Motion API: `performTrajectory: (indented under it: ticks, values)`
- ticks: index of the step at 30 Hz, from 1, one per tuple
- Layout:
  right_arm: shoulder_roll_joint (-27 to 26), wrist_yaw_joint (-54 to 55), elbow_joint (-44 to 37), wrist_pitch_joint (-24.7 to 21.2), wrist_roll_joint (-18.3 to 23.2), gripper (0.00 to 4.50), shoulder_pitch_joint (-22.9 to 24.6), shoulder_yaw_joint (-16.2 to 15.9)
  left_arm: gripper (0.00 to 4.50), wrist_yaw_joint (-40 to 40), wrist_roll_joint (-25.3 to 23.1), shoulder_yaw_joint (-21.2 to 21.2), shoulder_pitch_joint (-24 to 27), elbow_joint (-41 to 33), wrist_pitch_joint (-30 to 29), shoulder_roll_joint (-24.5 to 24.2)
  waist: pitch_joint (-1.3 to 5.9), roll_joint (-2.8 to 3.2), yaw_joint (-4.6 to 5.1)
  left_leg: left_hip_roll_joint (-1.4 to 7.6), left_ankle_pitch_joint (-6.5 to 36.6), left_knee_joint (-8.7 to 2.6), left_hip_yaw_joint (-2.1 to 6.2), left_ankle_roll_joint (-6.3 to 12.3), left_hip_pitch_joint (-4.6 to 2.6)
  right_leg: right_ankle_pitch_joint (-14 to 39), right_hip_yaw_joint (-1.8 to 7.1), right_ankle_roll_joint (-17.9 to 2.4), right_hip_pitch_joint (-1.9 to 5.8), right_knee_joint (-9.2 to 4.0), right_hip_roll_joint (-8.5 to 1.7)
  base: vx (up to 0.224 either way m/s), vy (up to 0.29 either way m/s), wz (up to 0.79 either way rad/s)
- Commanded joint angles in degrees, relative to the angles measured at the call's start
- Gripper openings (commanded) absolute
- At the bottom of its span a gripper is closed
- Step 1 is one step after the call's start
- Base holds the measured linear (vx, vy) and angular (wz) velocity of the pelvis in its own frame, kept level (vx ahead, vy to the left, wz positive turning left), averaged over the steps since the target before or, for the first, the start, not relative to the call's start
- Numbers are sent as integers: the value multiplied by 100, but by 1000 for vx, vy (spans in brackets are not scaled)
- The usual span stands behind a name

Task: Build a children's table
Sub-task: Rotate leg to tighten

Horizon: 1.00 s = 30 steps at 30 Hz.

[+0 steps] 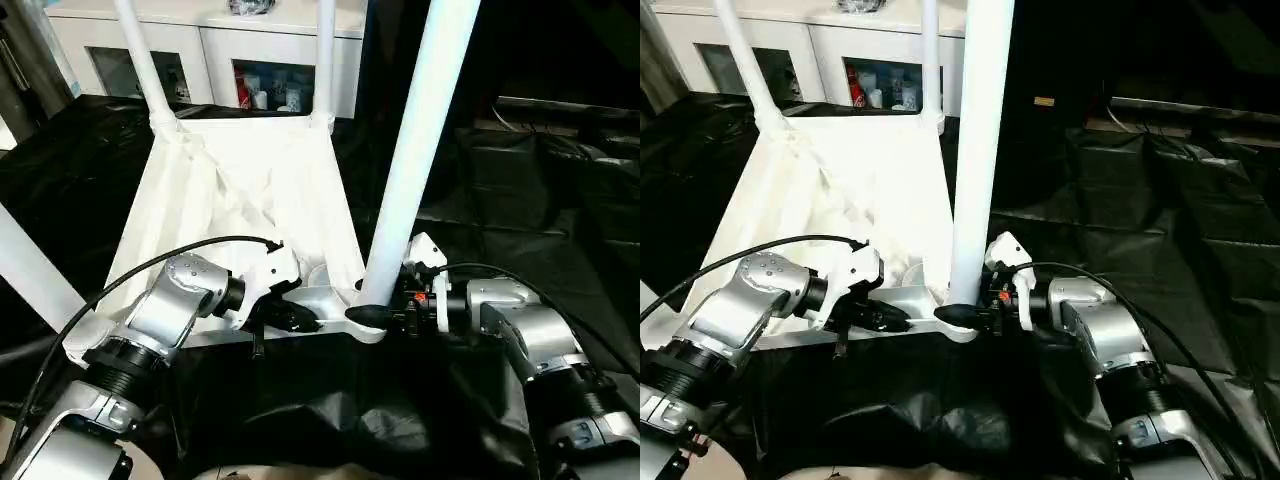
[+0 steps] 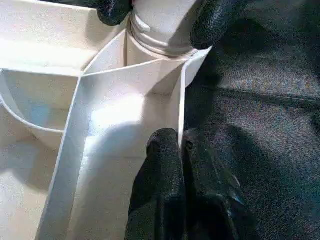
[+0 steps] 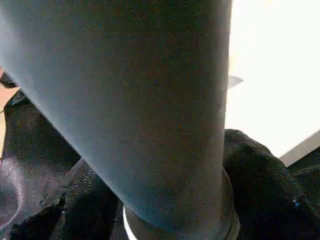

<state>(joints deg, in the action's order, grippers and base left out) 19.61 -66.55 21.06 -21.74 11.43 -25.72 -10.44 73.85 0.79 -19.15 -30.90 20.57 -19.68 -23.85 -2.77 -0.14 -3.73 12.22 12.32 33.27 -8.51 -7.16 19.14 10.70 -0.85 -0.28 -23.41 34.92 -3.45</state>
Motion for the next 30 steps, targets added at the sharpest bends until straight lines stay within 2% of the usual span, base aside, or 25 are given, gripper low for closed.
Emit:
performTrajectory:
  ticks: [1,4,6,7,8,10,14,15,19,20,22,26,27,28,30]
  values:
    - [-113,-63,-109,-31,48,265,95,-178,0,-299,-53,-115,-2,78,-71,203,334,-8,13,-2,505,-356,-133,305,59,287,133,-1507,344,-334,-257,0,0,0]
    - [-388,611,104,213,-105,263,139,-30,0,-1031,-99,115,-219,382,-147,605,314,-6,18,-14,699,-362,-143,219,55,634,138,-1459,331,-384,-258,0,0,0]
    - [-483,864,205,260,-156,258,122,26,0,-1196,-105,168,-273,461,-161,701,302,-11,19,-18,836,-371,-140,170,48,938,140,-1388,320,-411,-261,0,0,0]
    - [-742,1485,450,316,-240,256,77,169,0,-1591,-130,268,-414,649,-200,937,295,-1,44,-27,920,-383,-125,108,67,1248,147,-1274,335,-430,-272,0,0,0]
    - [-786,1580,489,322,-248,254,70,193,0,-1656,-131,286,-437,677,-212,977,279,-4,59,-32,972,-387,-133,85,57,1379,148,-1231,305,-457,-262,0,0,0]
    - [-1080,2198,738,349,-296,252,17,348,0,-2071,-133,394,-588,859,-283,1232,289,8,73,-34,1110,-399,-102,34,53,1809,135,-1072,315,-484,-268,0,0,0]
    - [-1699,3289,1155,294,-313,251,-120,640,0,-2510,-159,455,-738,1023,-349,1617,284,37,127,-47,1152,-410,-91,-7,74,1861,136,-1007,293,-507,-260,0,0,0]
    - [-1989,3569,1248,390,-338,251,-161,664,0,-2570,-156,422,-730,1001,-378,1736,292,36,149,-49,1147,-411,-88,-16,83,1842,136,-1005,298,-500,-261,0,0,0]
    - [-2175,3473,1235,599,-454,251,-178,481,0,-2520,-159,373,-692,965,-375,1774,297,61,195,-44,1221,-421,-74,34,100,1669,131,-1050,306,-494,-250,0,0,0]
    - [-2187,3342,1202,597,-409,307,-180,456,0,-2469,-163,354,-678,951,-362,1746,296,60,197,-42,1225,-421,-77,45,96,1626,130,-1065,303,-496,-247,0,0,0]
    - [-2194,3259,1187,576,-351,323,-189,470,0,-2420,-158,342,-671,953,-344,1715,293,54,201,-45,1237,-419,-82,80,97,1586,133,-1097,307,-496,-248,0,0,0]
    - [-1854,2640,880,447,-296,366,-134,332,0,-2015,-134,275,-585,831,-249,1443,300,59,214,-37,1220,-423,-76,132,105,1452,135,-1139,319,-485,-247,0,0,0]
    - [-1651,2351,746,404,-313,366,-93,245,0,-1834,-118,252,-537,769,-192,1329,310,74,208,-35,1133,-413,-77,156,98,1264,135,-1190,331,-469,-245,0,0,0]
    - [-1556,2207,692,390,-319,372,-74,211,0,-1744,-109,241,-514,741,-153,1273,317,64,207,-34,1067,-407,-76,182,105,1138,135,-1214,345,-461,-244,0,0,0]
    - [-1390,1978,601,346,-303,372,-49,165,0,-1590,-71,231,-474,677,-153,1184,327,80,205,-32,825,-385,-91,244,106,641,136,-1376,356,-418,-242,0,0,0]
